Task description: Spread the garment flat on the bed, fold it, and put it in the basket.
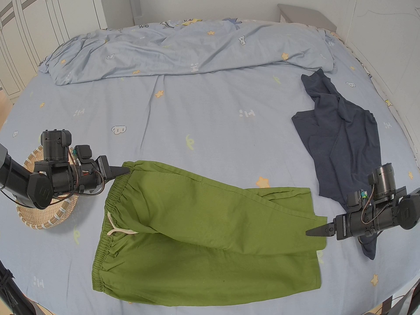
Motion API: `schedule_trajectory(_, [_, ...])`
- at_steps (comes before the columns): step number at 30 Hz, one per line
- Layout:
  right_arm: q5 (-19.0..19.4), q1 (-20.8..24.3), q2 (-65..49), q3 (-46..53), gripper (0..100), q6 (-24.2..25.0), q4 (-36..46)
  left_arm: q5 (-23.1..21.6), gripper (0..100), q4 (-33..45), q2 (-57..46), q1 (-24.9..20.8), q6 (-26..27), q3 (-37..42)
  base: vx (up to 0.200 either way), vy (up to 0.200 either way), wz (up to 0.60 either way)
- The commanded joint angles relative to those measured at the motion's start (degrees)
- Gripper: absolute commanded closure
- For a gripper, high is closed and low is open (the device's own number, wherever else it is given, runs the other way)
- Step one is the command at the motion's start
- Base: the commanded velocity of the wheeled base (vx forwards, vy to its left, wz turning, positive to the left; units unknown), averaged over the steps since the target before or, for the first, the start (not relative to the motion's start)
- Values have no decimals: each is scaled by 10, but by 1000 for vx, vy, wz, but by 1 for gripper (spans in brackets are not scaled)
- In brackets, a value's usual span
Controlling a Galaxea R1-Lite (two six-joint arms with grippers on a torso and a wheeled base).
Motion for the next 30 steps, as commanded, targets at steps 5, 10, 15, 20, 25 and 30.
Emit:
schedule_trajectory(5, [2,3,52,-4,0,1,-27,0,100,-1,0,0,0,-1,0,0,0])
schedule_trajectory(10, [1,10,58,1,0,17,-67,0,100,-1,2,1,0,-1,0,0,0])
schedule_trajectory(15, [-1,3,56,-2,100,21,-71,0,100,-1,3,0,0,0,0,0,0])
schedule_trajectory(20, [-2,-6,56,0,100,21,-87,0,100,-1,3,0,0,0,0,0,0])
schedule_trajectory(25, [-2,-20,53,-2,100,20,-91,0,100,-1,3,1,0,0,0,0,0])
schedule_trajectory(30, [-4,-24,51,-2,100,19,-91,0,100,-1,3,1,0,0,0,0,0])
